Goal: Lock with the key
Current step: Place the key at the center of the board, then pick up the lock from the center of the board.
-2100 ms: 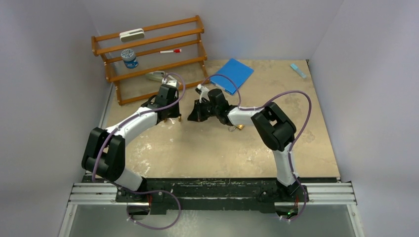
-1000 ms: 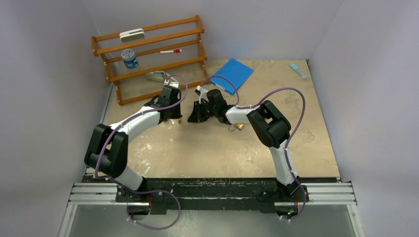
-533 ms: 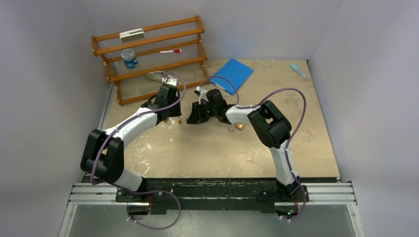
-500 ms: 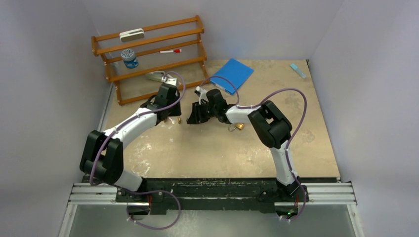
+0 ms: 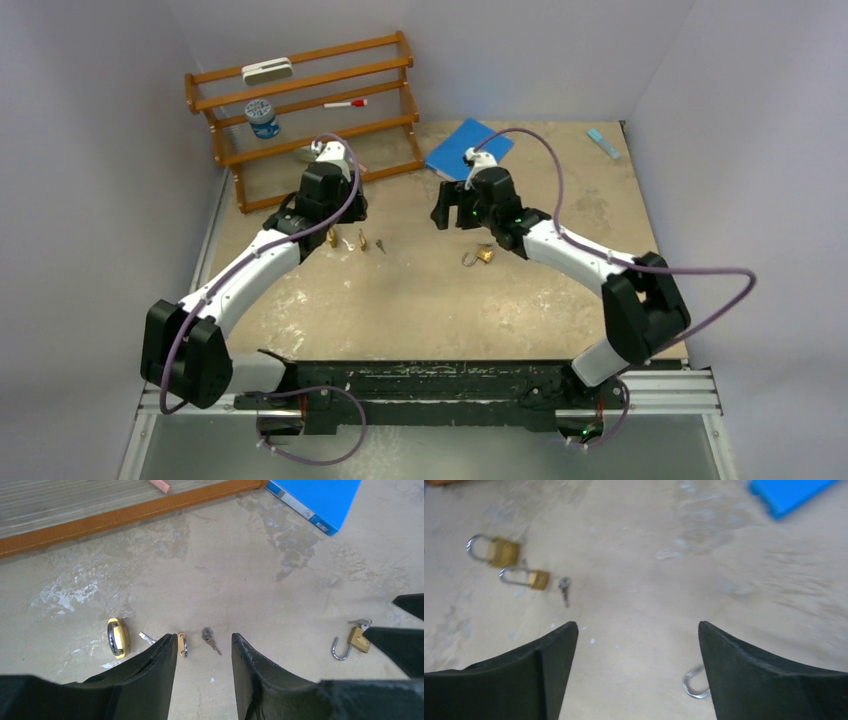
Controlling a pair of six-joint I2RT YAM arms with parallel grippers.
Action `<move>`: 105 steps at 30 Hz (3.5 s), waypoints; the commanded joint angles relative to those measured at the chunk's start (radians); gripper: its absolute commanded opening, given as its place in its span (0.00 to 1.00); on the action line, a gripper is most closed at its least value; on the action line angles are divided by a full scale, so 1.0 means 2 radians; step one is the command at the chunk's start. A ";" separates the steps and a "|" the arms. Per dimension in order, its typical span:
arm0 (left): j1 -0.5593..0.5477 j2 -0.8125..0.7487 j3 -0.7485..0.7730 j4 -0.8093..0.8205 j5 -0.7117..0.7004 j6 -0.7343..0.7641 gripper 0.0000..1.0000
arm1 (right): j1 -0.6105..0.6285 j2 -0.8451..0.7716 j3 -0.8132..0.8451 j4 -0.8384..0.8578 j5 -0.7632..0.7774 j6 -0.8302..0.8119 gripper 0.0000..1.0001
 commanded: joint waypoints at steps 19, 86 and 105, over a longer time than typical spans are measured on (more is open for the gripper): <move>-0.002 -0.056 -0.012 0.041 0.055 -0.018 0.45 | -0.034 -0.030 0.026 -0.338 0.218 0.366 0.82; -0.038 -0.138 -0.043 0.146 0.198 0.062 0.47 | -0.069 -0.011 0.132 -0.236 0.038 0.217 0.00; -0.238 -0.105 -0.131 0.287 0.038 0.245 0.46 | -0.029 -0.065 0.146 -0.186 -0.027 0.248 0.00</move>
